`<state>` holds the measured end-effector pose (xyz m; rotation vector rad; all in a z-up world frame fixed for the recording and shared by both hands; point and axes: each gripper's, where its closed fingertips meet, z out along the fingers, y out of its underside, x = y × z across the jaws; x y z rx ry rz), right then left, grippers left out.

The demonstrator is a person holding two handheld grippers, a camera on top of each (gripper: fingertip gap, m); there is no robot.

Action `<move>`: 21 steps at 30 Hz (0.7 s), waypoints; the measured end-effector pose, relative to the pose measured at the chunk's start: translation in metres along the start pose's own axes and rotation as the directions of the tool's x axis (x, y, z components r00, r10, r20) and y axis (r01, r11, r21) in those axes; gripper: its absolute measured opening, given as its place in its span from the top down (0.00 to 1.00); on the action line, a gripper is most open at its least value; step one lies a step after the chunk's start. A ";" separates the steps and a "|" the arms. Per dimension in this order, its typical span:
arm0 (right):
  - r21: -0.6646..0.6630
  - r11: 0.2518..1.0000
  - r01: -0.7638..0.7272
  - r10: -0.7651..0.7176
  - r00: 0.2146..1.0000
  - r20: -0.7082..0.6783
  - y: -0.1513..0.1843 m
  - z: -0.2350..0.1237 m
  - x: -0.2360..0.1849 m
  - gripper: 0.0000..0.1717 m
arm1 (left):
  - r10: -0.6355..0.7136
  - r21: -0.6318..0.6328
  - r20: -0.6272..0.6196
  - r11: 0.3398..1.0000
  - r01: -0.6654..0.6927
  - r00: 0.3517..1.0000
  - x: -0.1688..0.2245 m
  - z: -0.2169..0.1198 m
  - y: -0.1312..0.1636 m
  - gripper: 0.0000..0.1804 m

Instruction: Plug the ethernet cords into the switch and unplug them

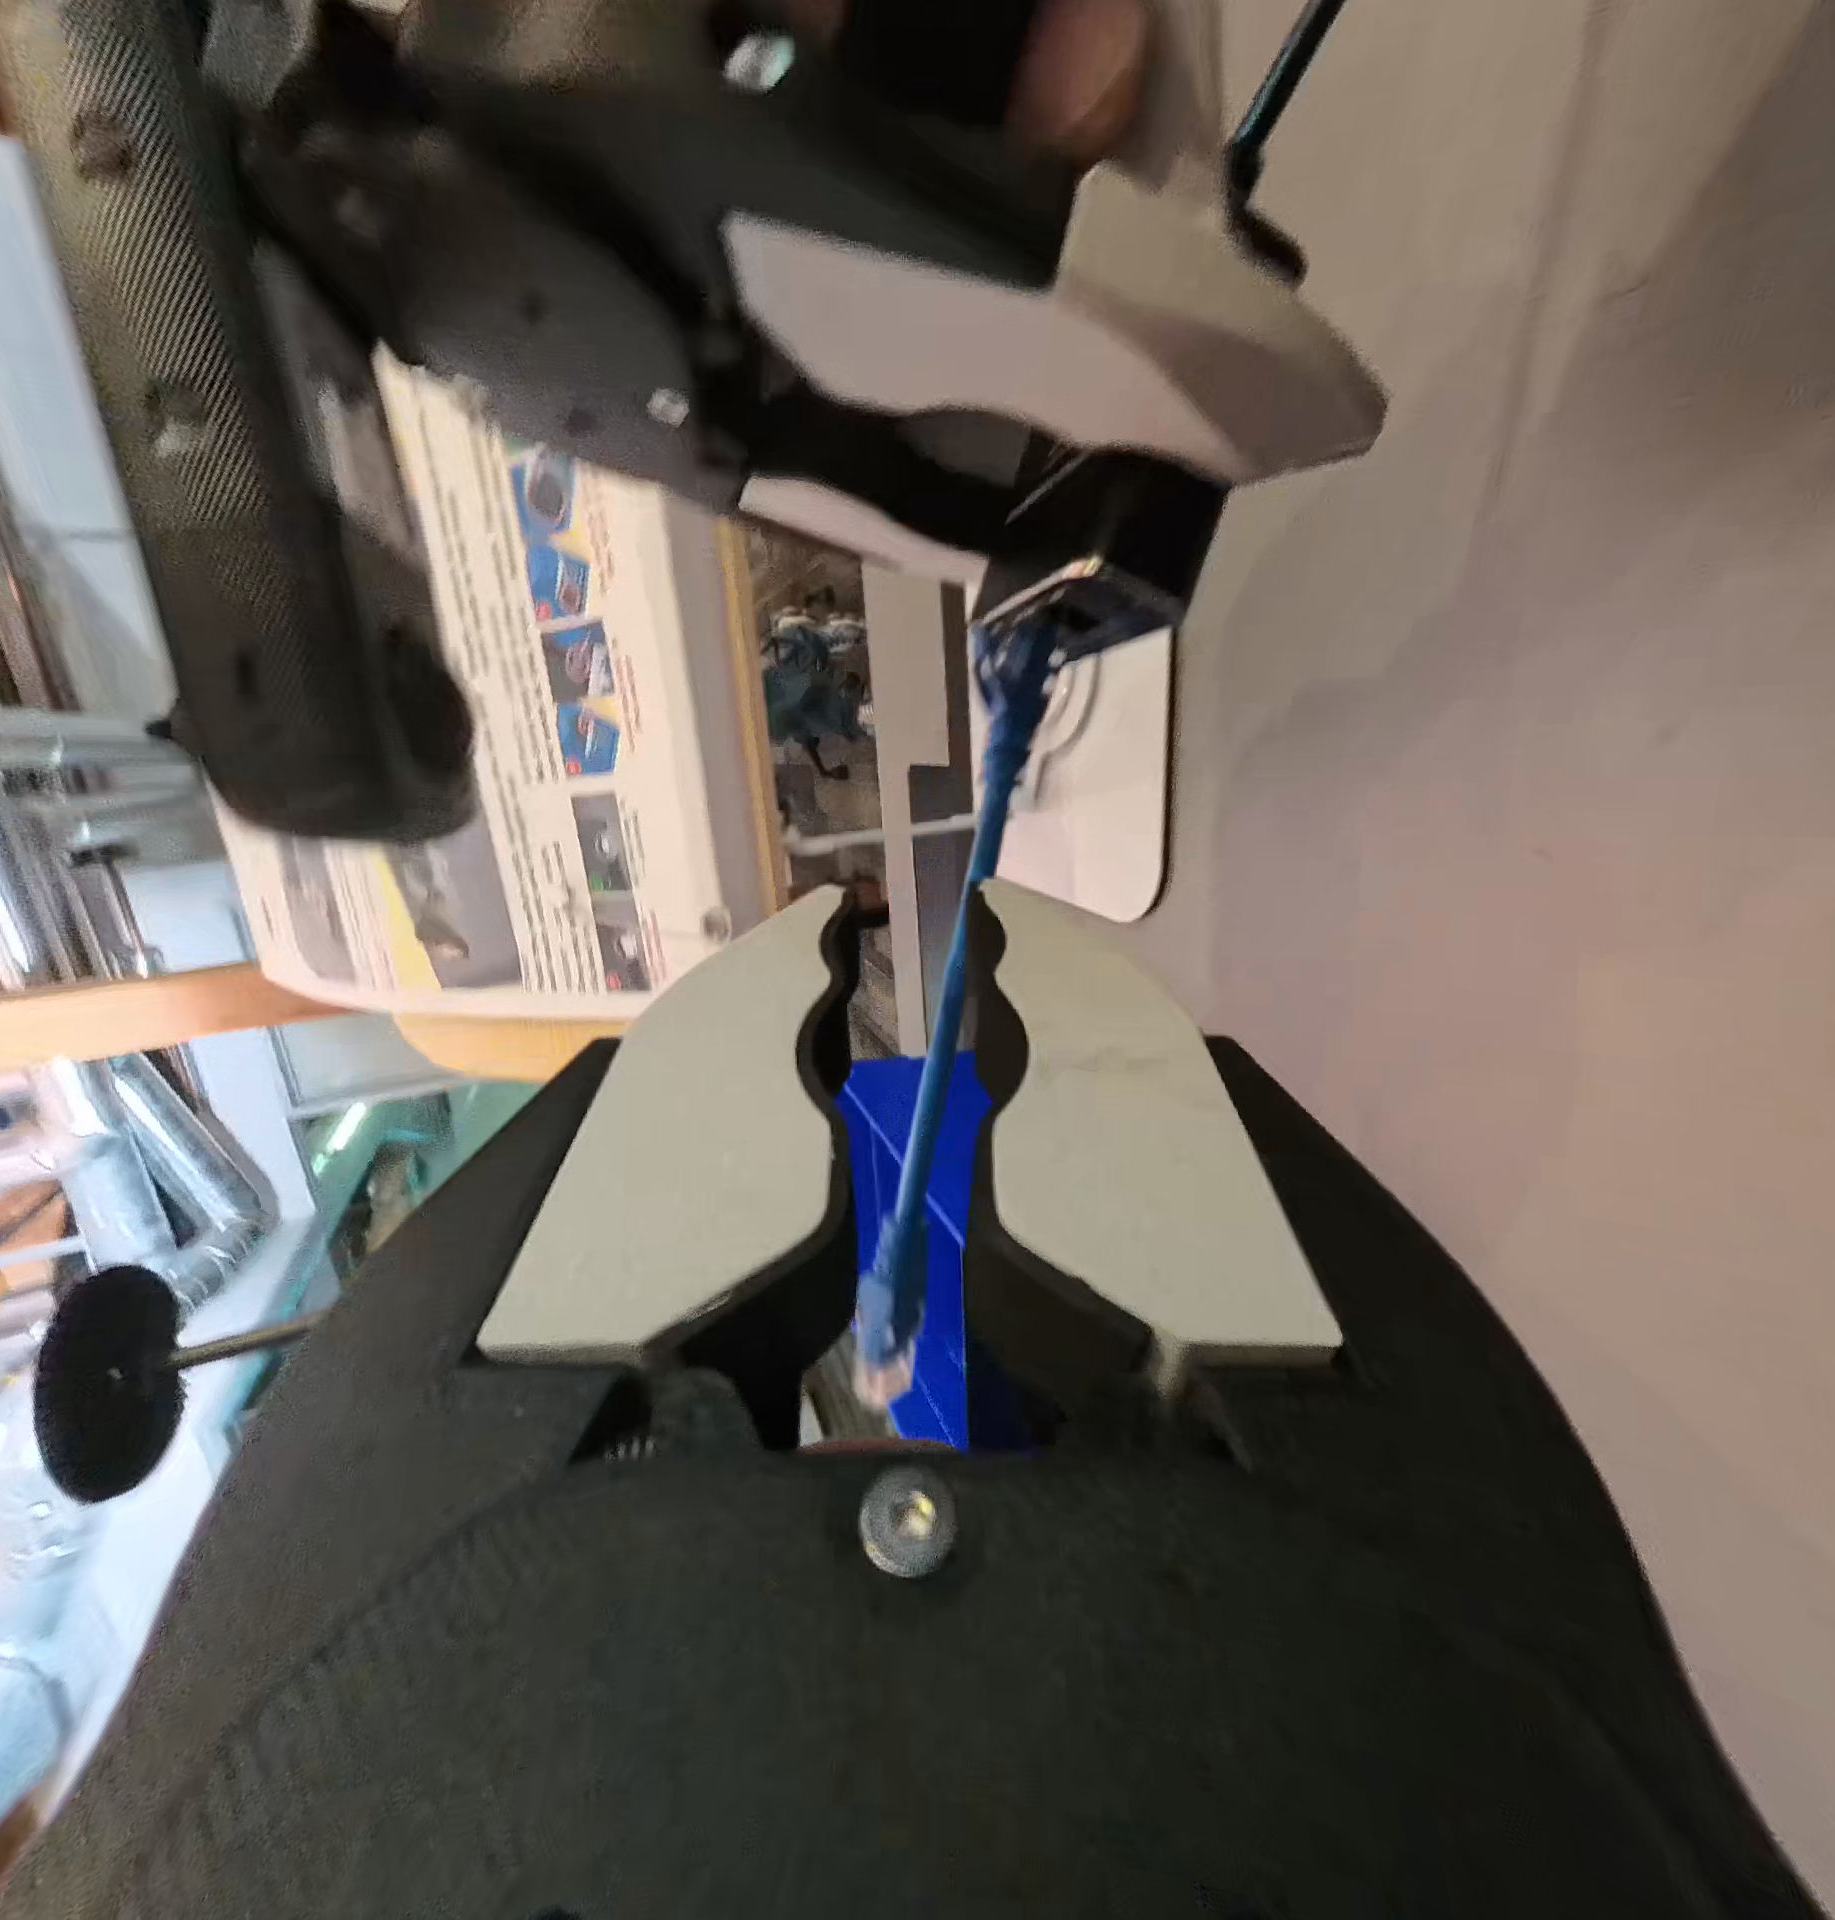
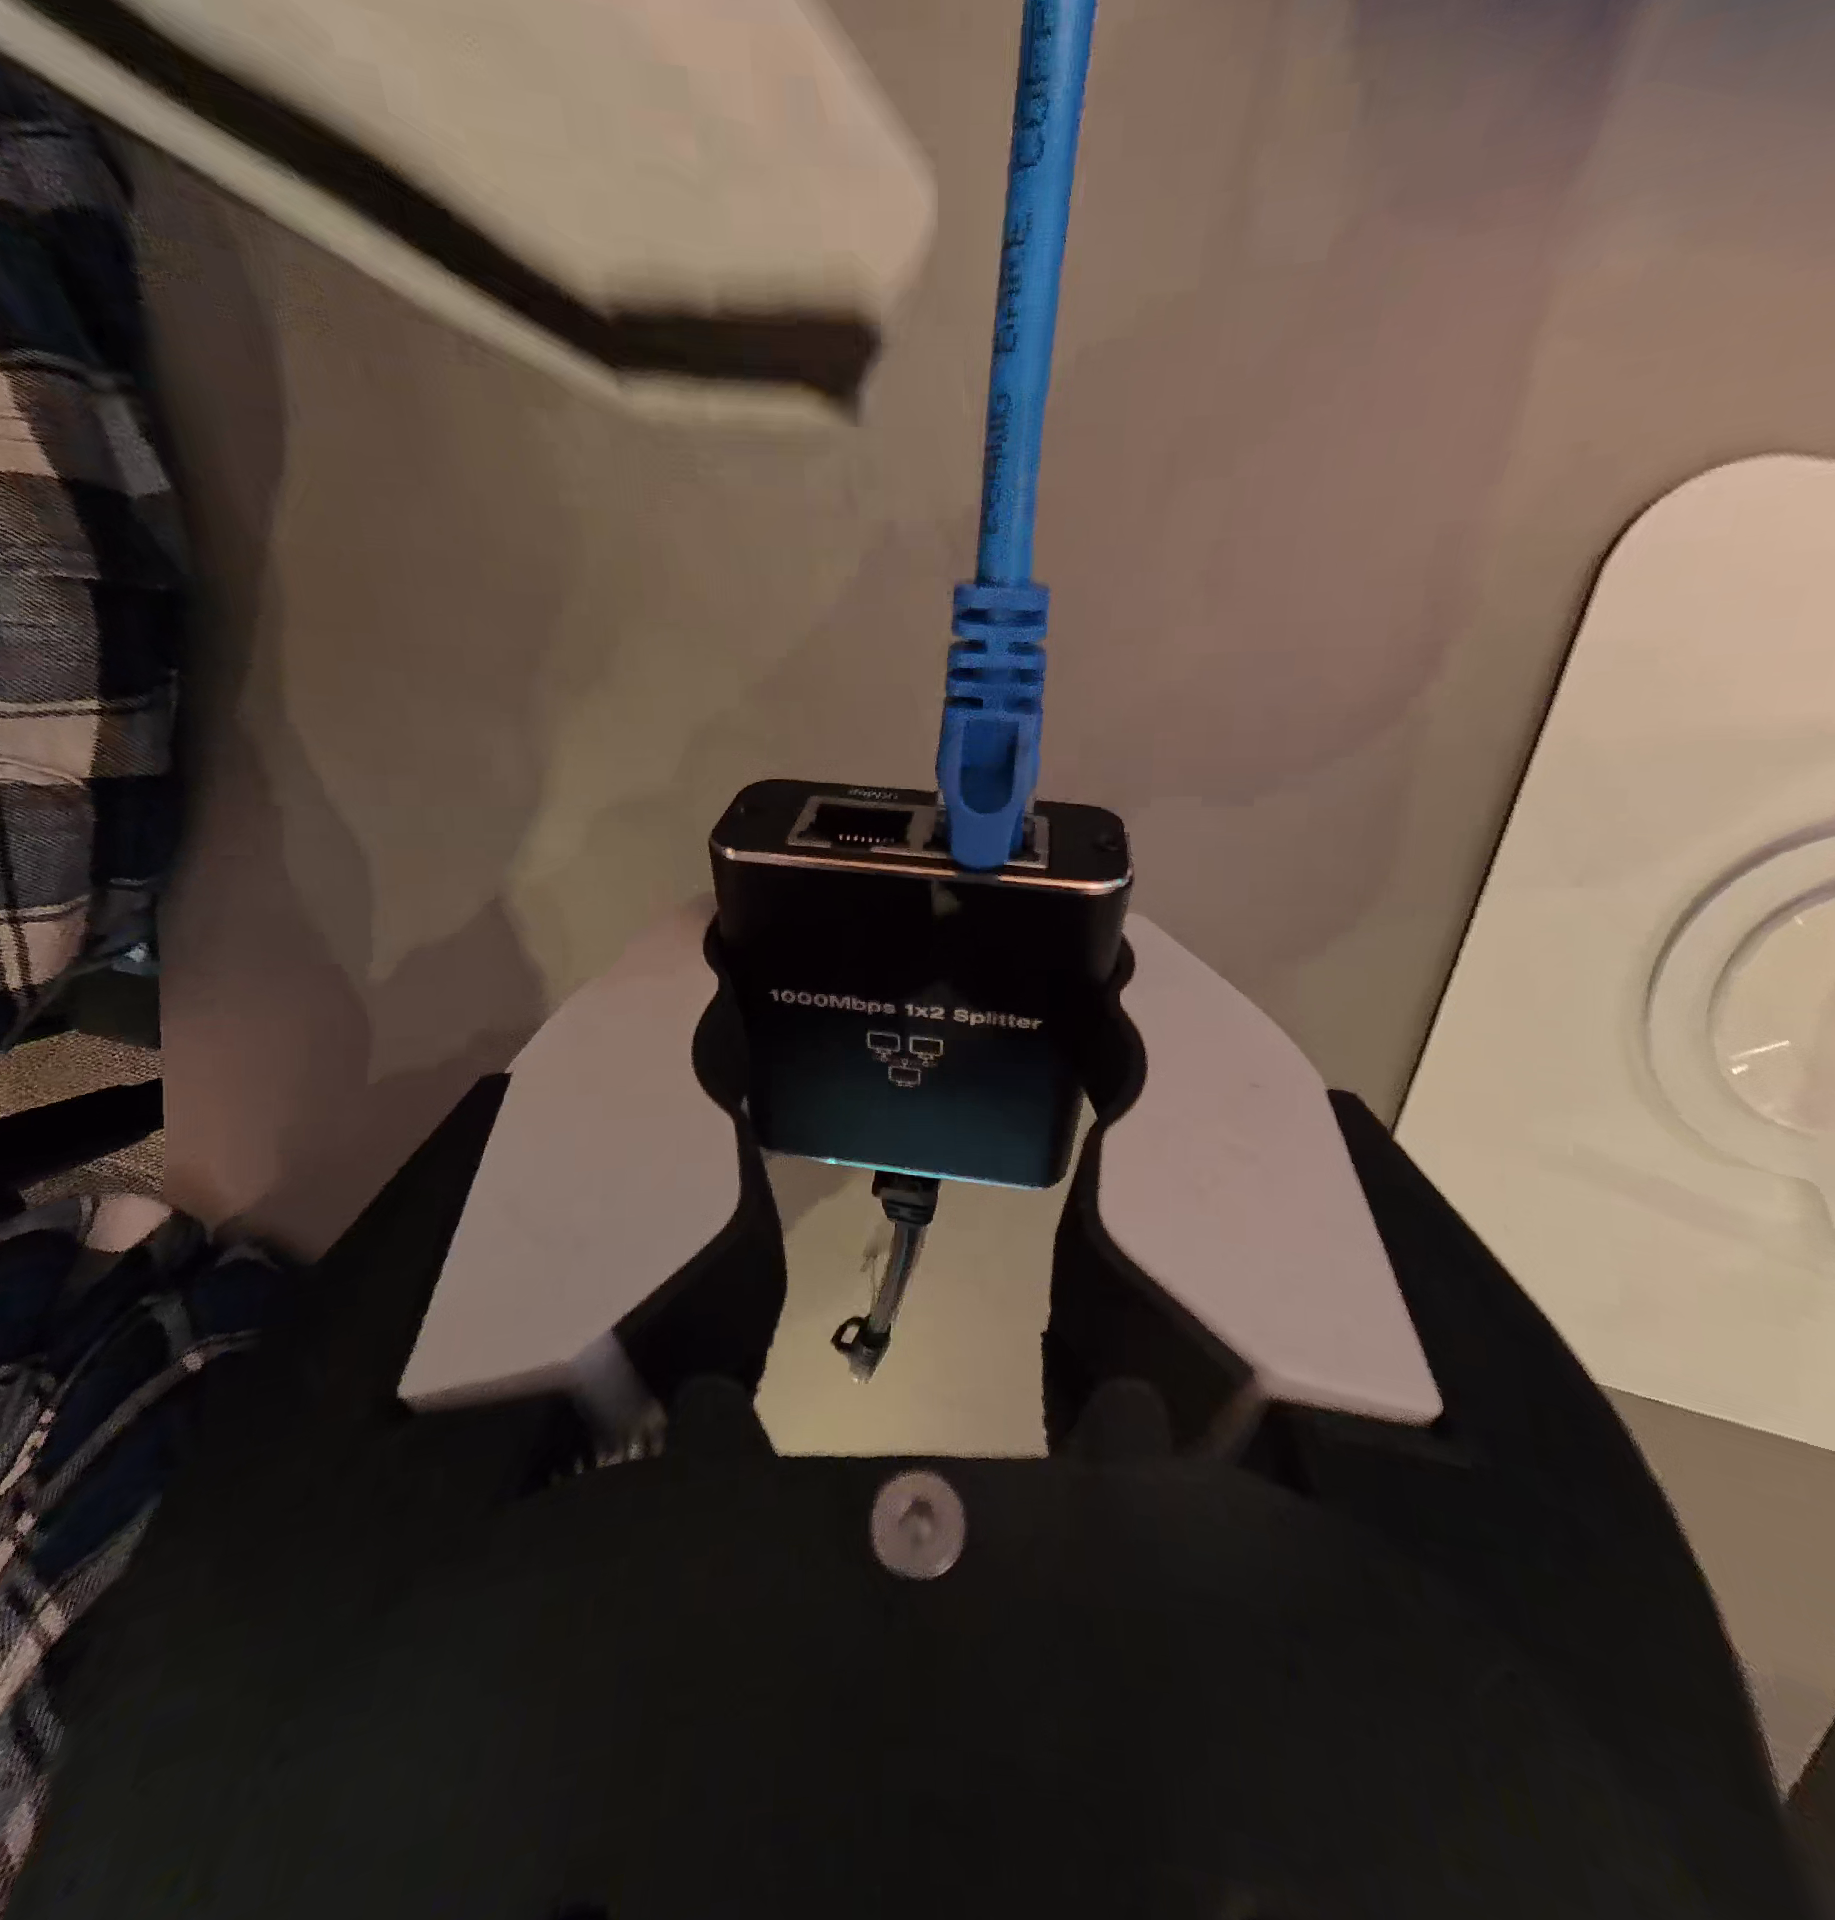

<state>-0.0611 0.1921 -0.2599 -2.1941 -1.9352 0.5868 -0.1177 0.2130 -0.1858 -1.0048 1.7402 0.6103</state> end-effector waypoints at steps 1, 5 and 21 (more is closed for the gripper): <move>-0.001 1.000 -0.001 0.001 1.000 -0.001 0.000 0.001 0.001 0.63 | -0.025 -0.006 0.012 1.000 0.025 1.000 -0.004 -0.005 0.008 0.89; 0.014 1.000 0.009 -0.009 1.000 0.003 -0.004 0.000 -0.001 0.63 | -0.114 -0.050 0.015 0.992 0.114 0.993 -0.006 -0.020 0.045 0.88; 0.063 0.994 0.088 -0.081 0.991 -0.111 -0.023 -0.012 0.000 0.63 | -0.754 0.021 -0.526 0.451 0.892 0.393 0.046 -0.009 -0.002 0.77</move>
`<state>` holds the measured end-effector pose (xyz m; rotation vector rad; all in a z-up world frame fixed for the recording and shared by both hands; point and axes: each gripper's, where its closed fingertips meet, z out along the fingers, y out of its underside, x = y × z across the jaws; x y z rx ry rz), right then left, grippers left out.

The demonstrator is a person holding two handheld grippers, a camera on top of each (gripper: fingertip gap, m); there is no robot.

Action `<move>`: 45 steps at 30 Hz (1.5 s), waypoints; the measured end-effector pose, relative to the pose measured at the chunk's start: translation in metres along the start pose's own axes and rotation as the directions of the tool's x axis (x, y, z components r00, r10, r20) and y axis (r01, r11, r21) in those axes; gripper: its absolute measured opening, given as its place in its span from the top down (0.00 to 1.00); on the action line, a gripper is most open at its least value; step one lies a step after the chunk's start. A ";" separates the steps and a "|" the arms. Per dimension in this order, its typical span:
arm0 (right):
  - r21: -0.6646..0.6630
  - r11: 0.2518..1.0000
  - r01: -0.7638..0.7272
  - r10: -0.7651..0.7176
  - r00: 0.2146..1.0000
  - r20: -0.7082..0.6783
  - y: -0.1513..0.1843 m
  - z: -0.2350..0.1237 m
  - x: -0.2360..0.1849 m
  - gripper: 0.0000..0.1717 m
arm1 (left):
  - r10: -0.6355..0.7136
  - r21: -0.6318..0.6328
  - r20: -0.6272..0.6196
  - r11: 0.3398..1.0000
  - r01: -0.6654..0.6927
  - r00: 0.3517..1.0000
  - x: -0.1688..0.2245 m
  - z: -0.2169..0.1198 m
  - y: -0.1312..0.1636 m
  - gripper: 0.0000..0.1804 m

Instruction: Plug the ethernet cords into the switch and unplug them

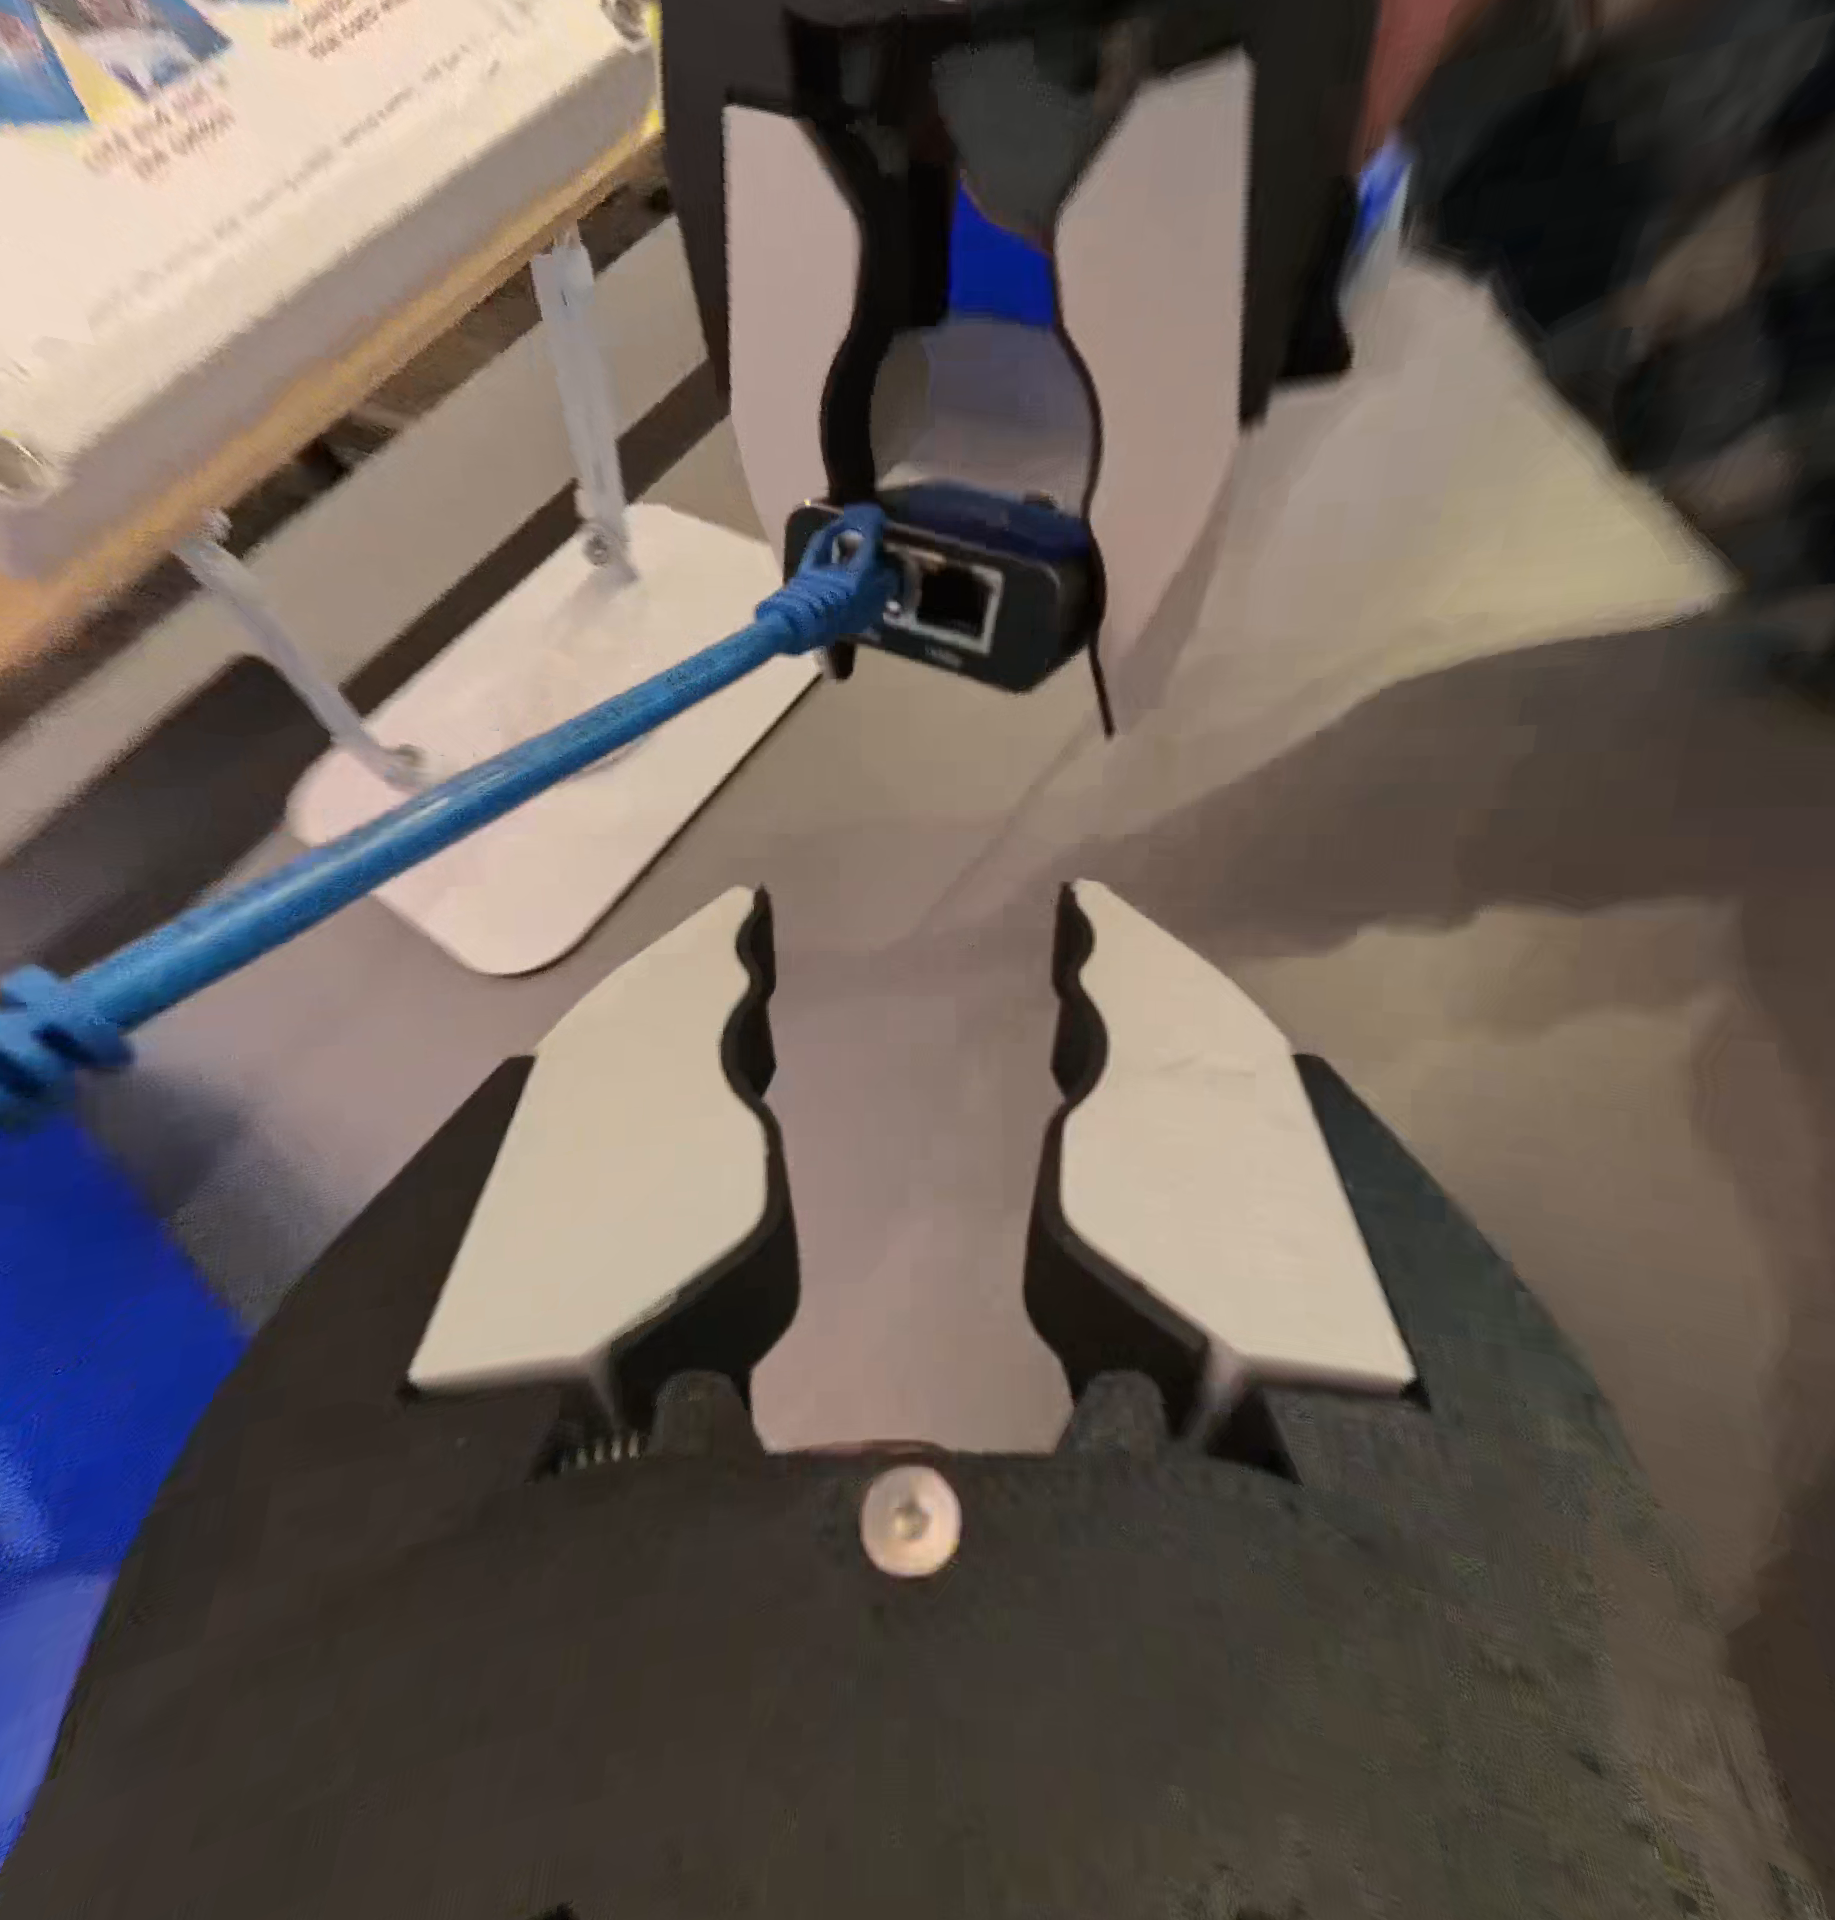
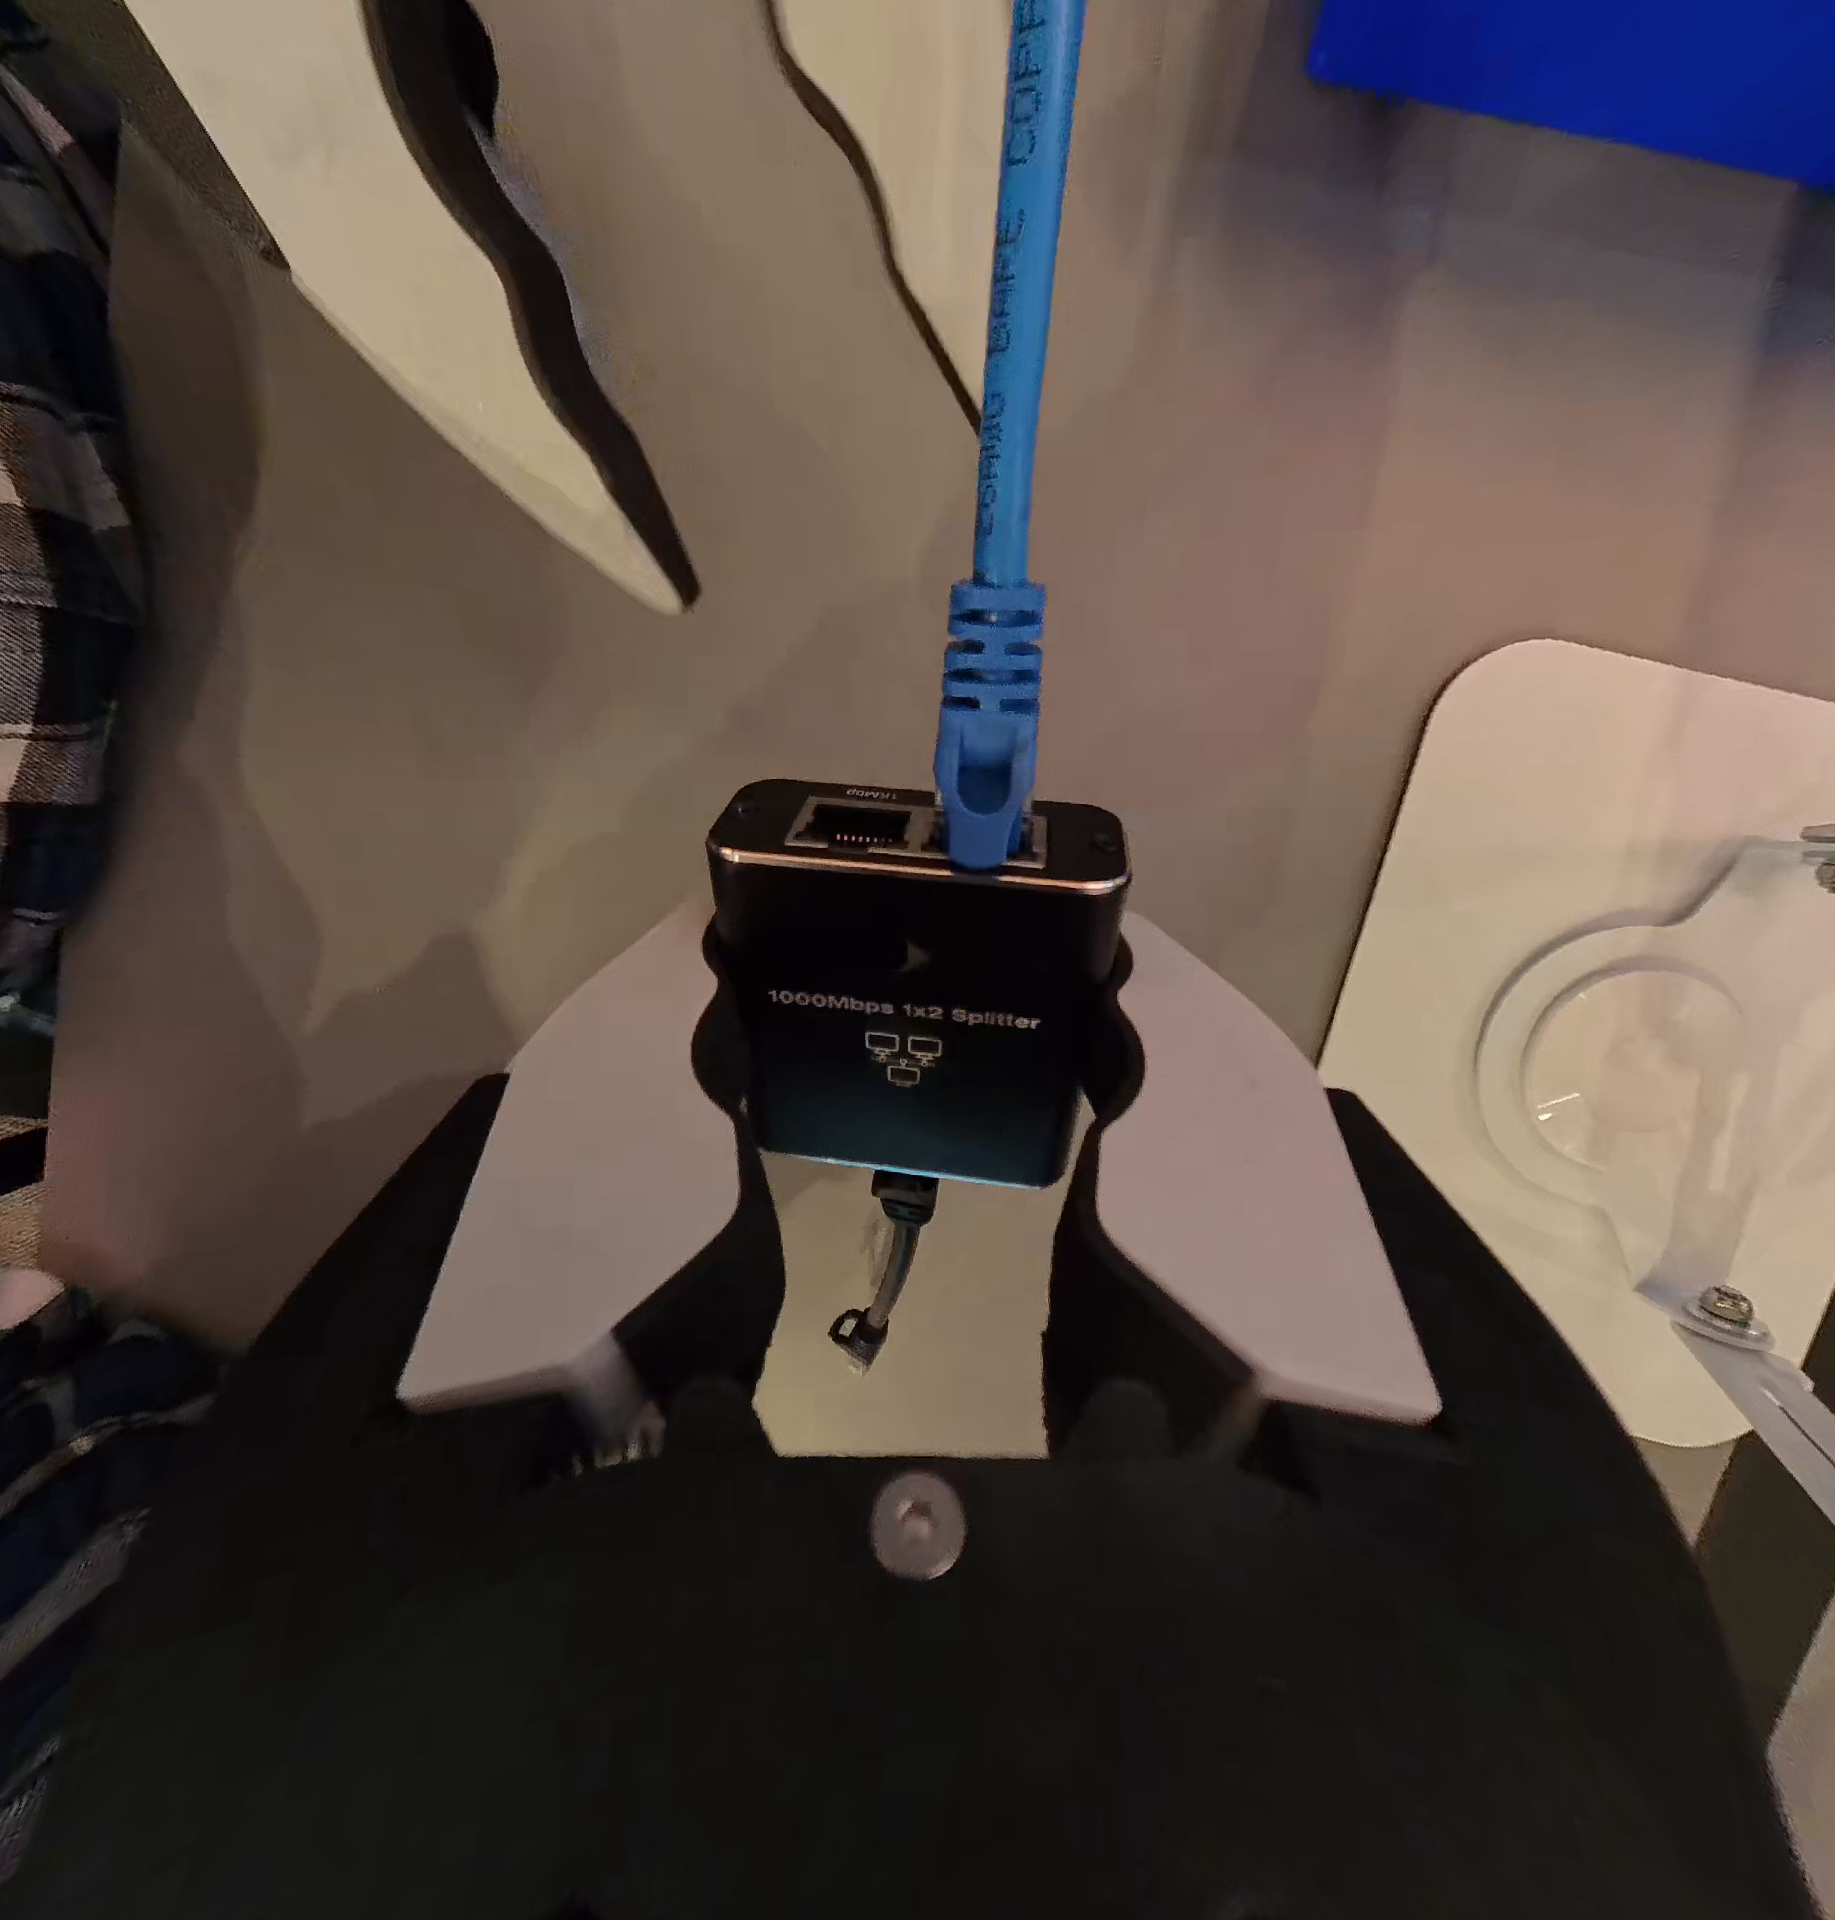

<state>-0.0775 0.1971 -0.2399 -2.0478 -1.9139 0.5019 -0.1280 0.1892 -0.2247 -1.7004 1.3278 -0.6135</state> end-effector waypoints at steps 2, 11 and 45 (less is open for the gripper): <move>-0.002 1.000 0.014 -0.014 1.000 -0.021 -0.001 -0.002 0.000 0.63 | -0.160 0.068 -0.115 0.983 0.169 0.980 0.005 0.007 -0.008 0.72; -0.043 0.996 0.081 -0.087 0.982 -0.165 -0.007 -0.004 0.013 0.63 | -0.537 0.220 -0.463 0.701 0.679 0.705 0.000 0.015 -0.049 0.69; -0.229 0.947 0.226 -0.307 0.848 -0.432 -0.022 -0.004 0.036 0.59 | -0.664 0.195 -0.576 0.454 0.870 0.476 -0.014 0.031 -0.042 0.87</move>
